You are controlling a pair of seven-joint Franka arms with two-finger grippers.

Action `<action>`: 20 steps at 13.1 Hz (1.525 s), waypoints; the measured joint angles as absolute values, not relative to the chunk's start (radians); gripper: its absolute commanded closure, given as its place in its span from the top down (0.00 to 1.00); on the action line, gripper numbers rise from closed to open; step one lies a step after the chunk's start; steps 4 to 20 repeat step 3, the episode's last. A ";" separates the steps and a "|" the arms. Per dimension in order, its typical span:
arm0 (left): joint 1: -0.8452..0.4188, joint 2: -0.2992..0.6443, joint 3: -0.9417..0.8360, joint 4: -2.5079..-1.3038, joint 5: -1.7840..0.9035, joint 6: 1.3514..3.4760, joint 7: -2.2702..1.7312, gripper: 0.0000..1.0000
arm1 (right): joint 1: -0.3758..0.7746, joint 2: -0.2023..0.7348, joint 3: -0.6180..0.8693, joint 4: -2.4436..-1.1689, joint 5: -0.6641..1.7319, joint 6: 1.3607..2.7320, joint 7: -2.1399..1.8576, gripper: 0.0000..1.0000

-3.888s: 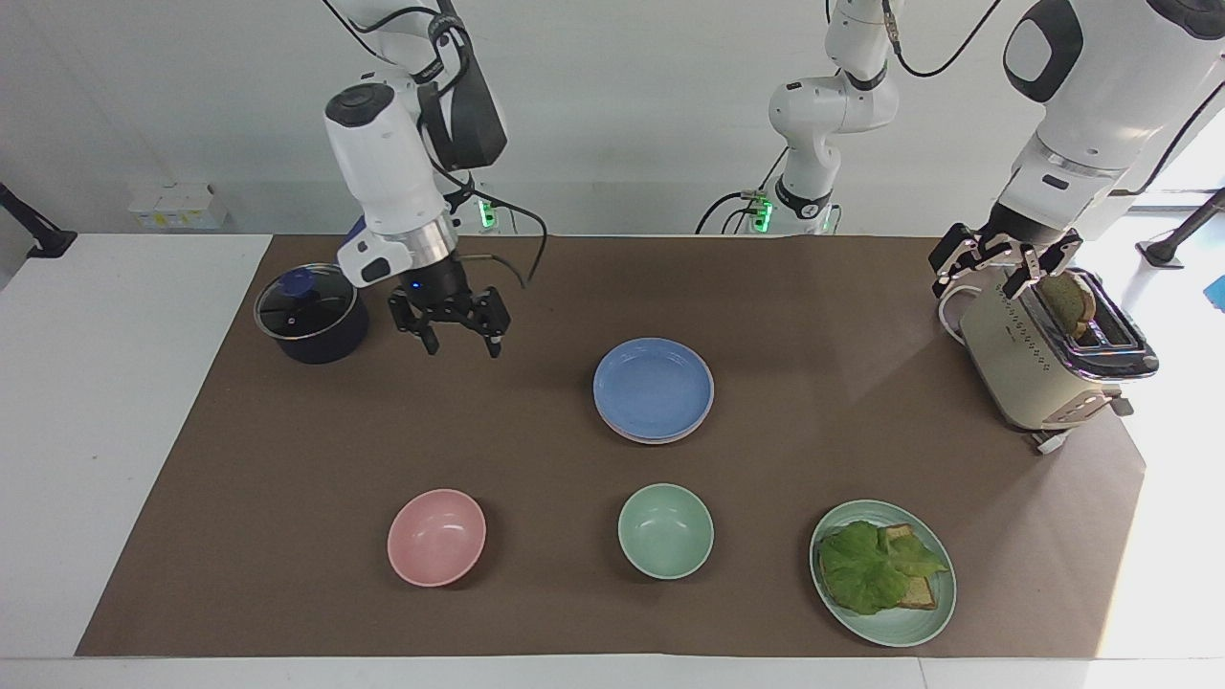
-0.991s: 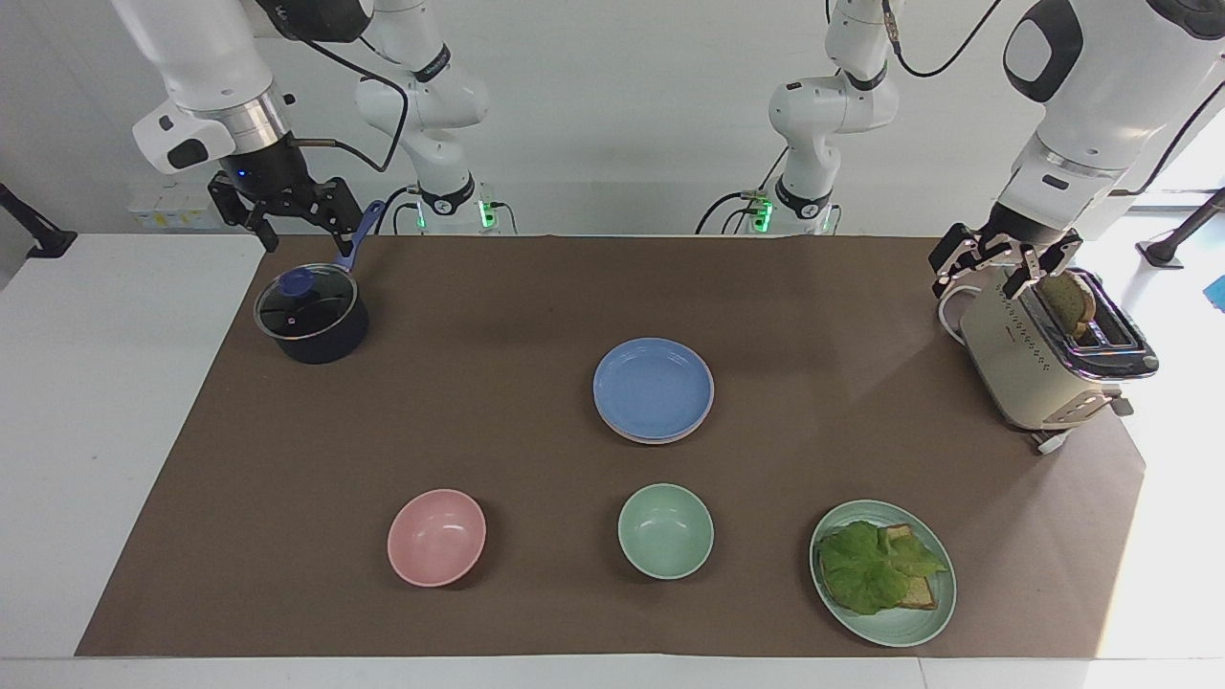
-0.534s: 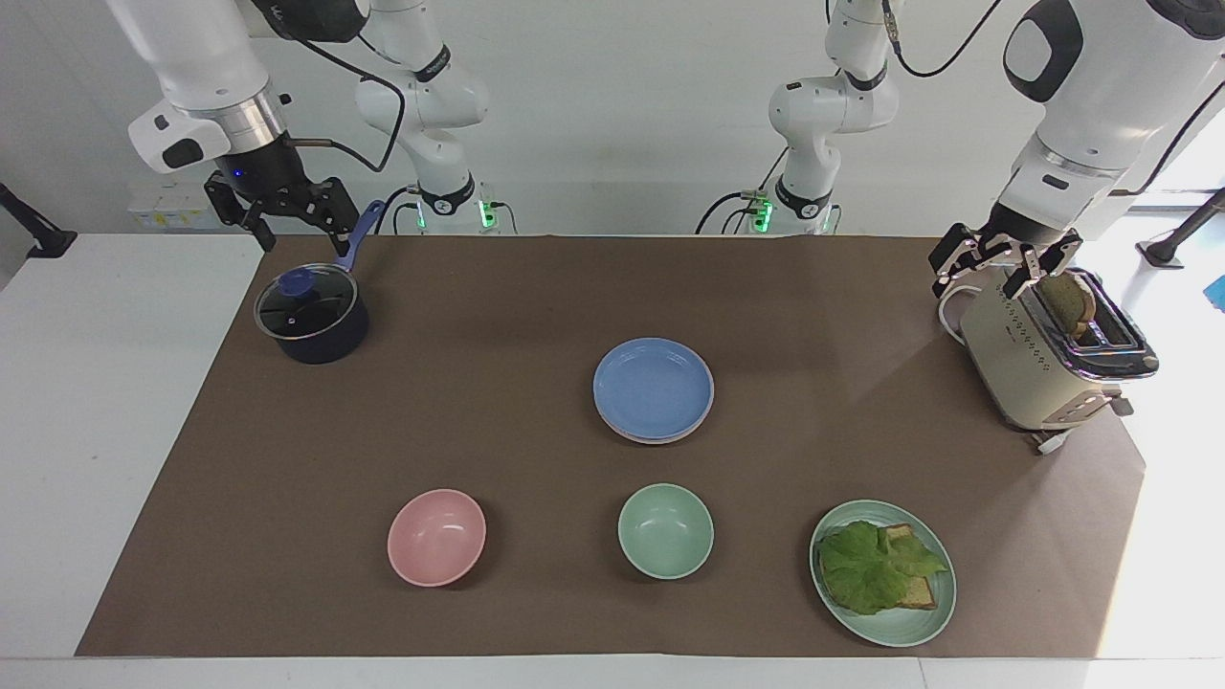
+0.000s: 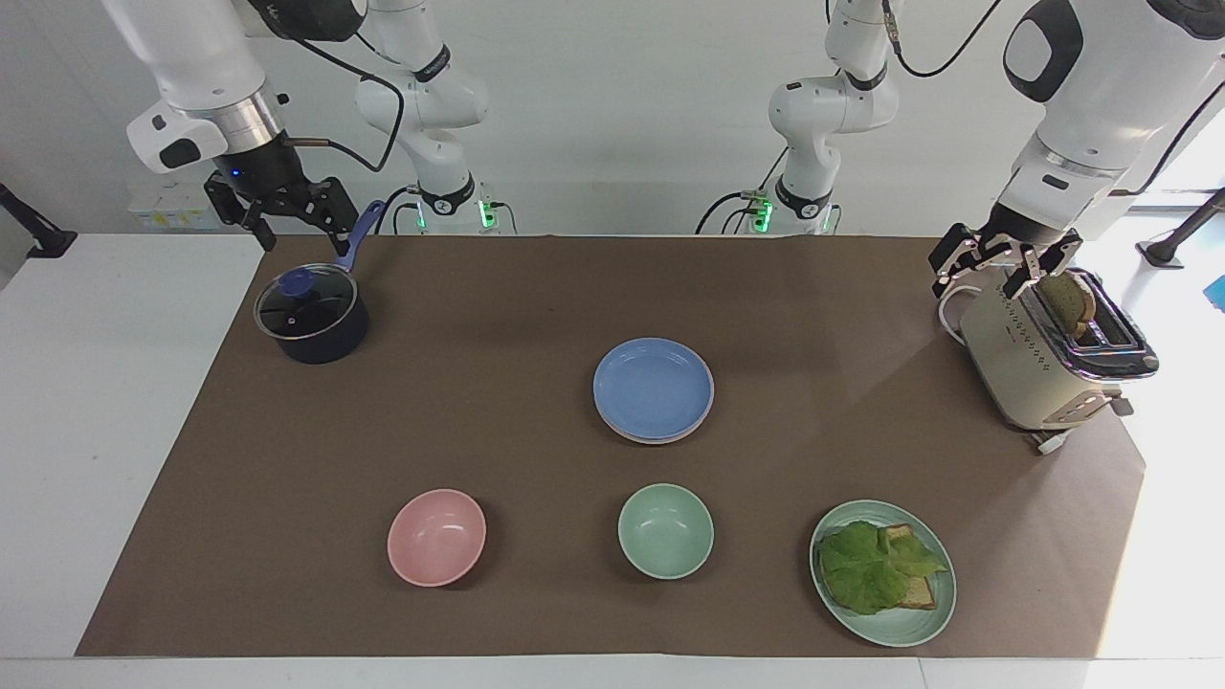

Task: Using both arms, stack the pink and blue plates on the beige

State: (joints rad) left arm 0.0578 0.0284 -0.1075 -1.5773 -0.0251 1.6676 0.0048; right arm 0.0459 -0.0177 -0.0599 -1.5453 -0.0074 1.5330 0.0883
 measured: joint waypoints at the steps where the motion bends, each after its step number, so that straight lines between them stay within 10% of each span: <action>1: 0.058 0.028 -0.107 -1.577 -0.025 1.668 0.005 1.00 | 0.046 -0.019 -0.058 -1.547 -0.007 1.531 0.090 1.00; 20: 0.058 0.028 -0.107 -1.577 -0.025 1.668 0.005 1.00 | 0.046 -0.022 -0.056 -1.551 -0.007 1.529 0.090 1.00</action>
